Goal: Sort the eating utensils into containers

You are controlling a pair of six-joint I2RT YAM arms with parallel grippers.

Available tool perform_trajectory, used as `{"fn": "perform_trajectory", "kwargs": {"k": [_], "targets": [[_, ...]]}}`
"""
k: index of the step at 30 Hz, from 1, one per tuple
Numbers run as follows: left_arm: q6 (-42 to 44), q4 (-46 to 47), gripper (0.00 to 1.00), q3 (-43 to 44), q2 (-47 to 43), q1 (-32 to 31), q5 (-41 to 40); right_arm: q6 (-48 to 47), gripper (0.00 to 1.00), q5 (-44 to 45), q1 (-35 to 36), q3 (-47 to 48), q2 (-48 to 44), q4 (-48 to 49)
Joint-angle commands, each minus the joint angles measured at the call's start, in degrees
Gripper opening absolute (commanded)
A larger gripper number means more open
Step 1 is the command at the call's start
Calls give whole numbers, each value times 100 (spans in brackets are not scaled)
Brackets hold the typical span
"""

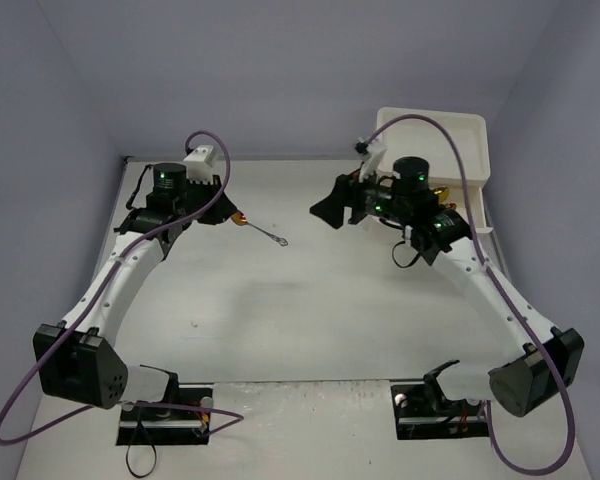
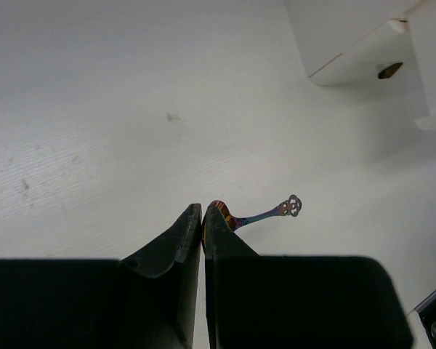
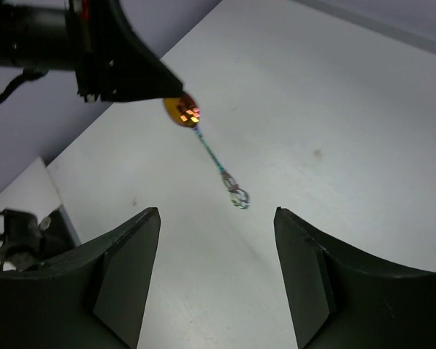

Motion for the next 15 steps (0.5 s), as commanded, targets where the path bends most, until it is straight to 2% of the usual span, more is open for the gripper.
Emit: {"fn": "perform_trajectory", "kwargs": {"k": [1,6,15], "targets": [[258,-178,0,502,-326,-296,-27,-551,62,-123,787,439,414,73],[225,-441,0,766,-504,-595,13,-956,63,673,1542,525,861,-149],[342,-828,0,980,-583,-946,152,-1543,61,1894,2217,729,1289,-159]]}}
